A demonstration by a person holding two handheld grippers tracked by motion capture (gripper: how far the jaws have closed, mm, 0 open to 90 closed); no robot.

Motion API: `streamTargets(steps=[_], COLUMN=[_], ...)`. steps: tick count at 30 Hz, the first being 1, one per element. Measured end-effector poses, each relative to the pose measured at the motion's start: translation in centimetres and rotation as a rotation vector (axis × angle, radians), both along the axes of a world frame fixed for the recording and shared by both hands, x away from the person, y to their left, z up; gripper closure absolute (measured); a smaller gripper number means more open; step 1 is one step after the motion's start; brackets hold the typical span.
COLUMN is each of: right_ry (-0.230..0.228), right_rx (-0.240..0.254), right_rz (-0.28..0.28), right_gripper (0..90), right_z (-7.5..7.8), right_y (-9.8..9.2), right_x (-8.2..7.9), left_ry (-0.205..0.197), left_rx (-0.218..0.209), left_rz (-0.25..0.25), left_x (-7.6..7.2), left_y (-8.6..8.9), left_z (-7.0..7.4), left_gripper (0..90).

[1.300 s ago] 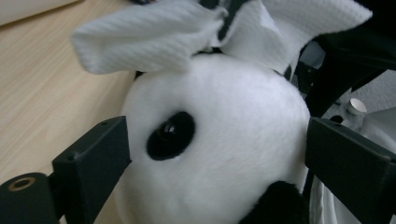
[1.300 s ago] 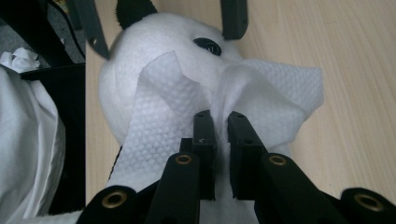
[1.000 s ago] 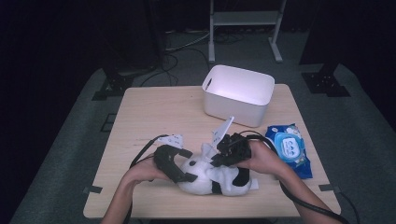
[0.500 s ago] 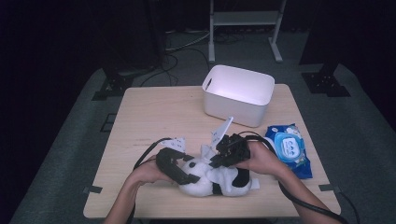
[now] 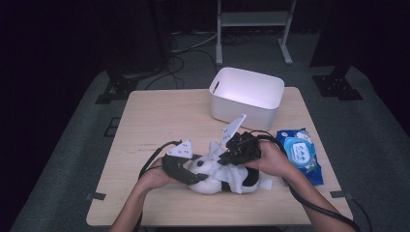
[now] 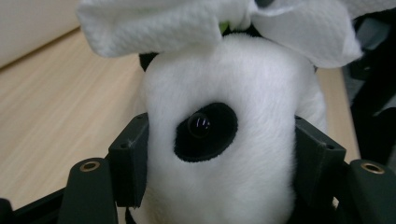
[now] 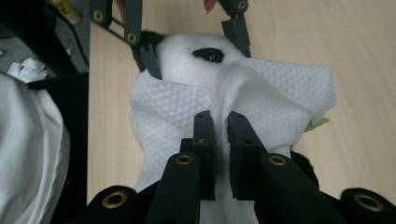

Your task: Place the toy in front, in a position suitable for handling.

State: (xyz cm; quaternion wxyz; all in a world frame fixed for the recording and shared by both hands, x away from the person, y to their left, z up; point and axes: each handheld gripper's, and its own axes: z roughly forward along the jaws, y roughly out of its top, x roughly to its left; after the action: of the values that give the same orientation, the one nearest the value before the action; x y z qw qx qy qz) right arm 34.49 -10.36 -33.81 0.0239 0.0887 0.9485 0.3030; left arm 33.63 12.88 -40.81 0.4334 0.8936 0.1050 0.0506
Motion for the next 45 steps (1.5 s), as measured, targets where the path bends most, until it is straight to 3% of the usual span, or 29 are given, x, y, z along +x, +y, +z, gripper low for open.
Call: streamTargets(steps=[4, 7, 10, 12, 15, 17, 22, 26, 37, 41, 45], right_ry=[-0.030, -0.042, -0.033, 0.009, 0.030, 0.029, 0.031, 0.039, -0.001, -0.008, -0.011], right_rx=[0.029, 0.028, -0.005, 0.019, 0.022, 0.017, -0.006, -0.019, -0.009, -0.007, -0.011], right_rz=[-0.039, -0.071, -0.090, -0.096, -0.092, -0.082, -0.050, -0.028, 0.035, 0.030, -0.015], right_gripper=[82.0, 82.1, 82.1, 82.1, 82.1, 82.1, 82.1, 82.0, 82.0, 82.0, 82.0], right_z=[0.6, 0.6, -0.1, -0.6, -0.9, -1.1, -1.1, -1.1, -0.7, -0.5, -0.3], right_y=[0.1, 0.1, -0.1, -0.6, -1.0, -1.0, -0.9, -0.8, 1.5, 0.7, -0.9], right_x=[0.5, 1.2, 1.9, 2.1, 2.0, 1.7, 1.0, 0.7, -0.4, -0.4, 0.0], left_ry=[-0.096, -0.110, -0.088, -0.069, -0.014, 0.011, 0.087, 0.118, 0.133, 0.129, 0.124], left_rx=[0.034, 0.042, 0.029, 0.025, 0.006, 0.004, -0.052, -0.029, 0.010, 0.013, 0.021], left_rz=[0.036, 0.031, 0.031, 0.023, 0.014, 0.007, 0.011, 0.029, 0.020, 0.015, 0.009], left_x=[-0.1, 0.0, 0.0, 0.0, 0.1, 0.0, 0.4, 0.6, 0.3, 0.2, 0.1], left_y=[0.0, 0.2, 0.2, 0.2, 0.2, 0.2, 0.8, 0.8, 0.4, 0.4, 0.3], left_z=[0.0, 0.0, -0.1, -0.1, 0.1, 0.2, 0.6, 0.0, -0.4, -0.4, -0.4], left_gripper=[31.6, 31.3, 29.6, 26.6, 19.3, 16.1, 14.2, 10.3, 6.9, 7.0, 7.0])
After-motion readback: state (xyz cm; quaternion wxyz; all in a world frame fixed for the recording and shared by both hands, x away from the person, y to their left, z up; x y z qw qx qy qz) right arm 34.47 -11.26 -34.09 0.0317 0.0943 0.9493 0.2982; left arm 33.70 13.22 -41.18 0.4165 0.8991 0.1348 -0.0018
